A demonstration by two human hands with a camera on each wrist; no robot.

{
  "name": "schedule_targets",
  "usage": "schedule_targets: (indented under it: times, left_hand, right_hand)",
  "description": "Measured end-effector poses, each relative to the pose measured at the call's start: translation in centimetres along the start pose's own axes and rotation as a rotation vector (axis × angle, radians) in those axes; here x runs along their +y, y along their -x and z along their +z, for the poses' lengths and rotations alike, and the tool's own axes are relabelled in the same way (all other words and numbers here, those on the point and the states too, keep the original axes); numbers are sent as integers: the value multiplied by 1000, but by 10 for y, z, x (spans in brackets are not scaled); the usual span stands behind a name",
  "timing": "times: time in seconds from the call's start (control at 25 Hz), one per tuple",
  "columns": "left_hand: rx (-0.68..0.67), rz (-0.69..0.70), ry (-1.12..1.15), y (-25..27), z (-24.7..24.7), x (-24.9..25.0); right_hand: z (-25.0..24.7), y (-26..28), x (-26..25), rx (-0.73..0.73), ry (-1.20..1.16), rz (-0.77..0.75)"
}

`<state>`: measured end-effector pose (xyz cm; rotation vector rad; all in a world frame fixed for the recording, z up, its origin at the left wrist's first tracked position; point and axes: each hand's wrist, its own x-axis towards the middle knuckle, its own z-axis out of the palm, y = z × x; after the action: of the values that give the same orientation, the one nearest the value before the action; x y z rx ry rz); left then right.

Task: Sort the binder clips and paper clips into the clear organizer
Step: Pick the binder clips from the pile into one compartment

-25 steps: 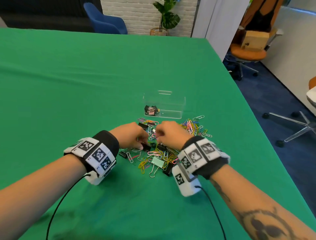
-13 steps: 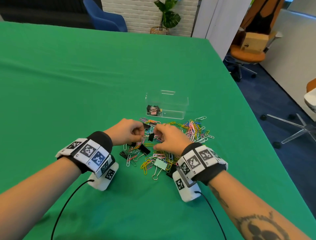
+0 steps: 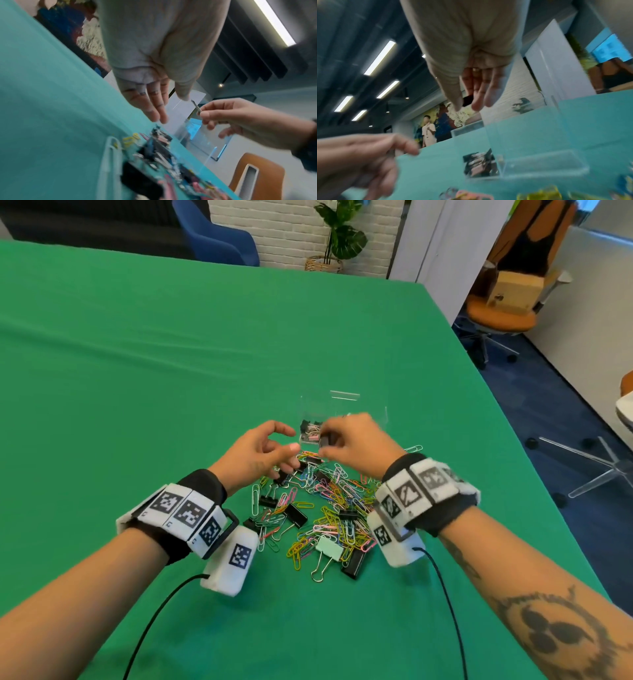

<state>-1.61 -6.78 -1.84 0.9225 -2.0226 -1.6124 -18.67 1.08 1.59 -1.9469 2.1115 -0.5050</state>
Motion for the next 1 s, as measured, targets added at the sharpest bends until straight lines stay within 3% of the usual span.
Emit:
schedule_targets:
  times: [0.08,0.16,0.28,0.44,0.48,0.56,0.64,0.76,1.0]
  left_hand:
    - [96,8,-195,-4,-10,-8]
    - [142,3,-361,-4,-21,-20]
    - [139,-10,-417,4,-27,-32]
    - [114,-27,-505,8,-29,-28]
    - [73,-44,-562,8,-26,-25]
    - [-3,-92,-710,4,-15,-19]
    - [-20,-147,-877,-3,-2,-15]
    - [-31,-201,-994,-12,7,-8]
    - [-96,-212,-939,-14,3,-8]
  right_hand:
    - [-11,-26,11,146,5,145]
    - [-13,-46,17,122,94,220]
    - [-10,-52,19,10,102,258]
    - [-4,-24,14,158,-8,198]
    - [6,-16,7,93,-3,150]
    - [30,-8,-8,-186,93,100]
    - [43,-13,-15,-342,228,139]
    - [40,-24,-14,-317,256,189]
    - [40,-26,4,-235,266,258]
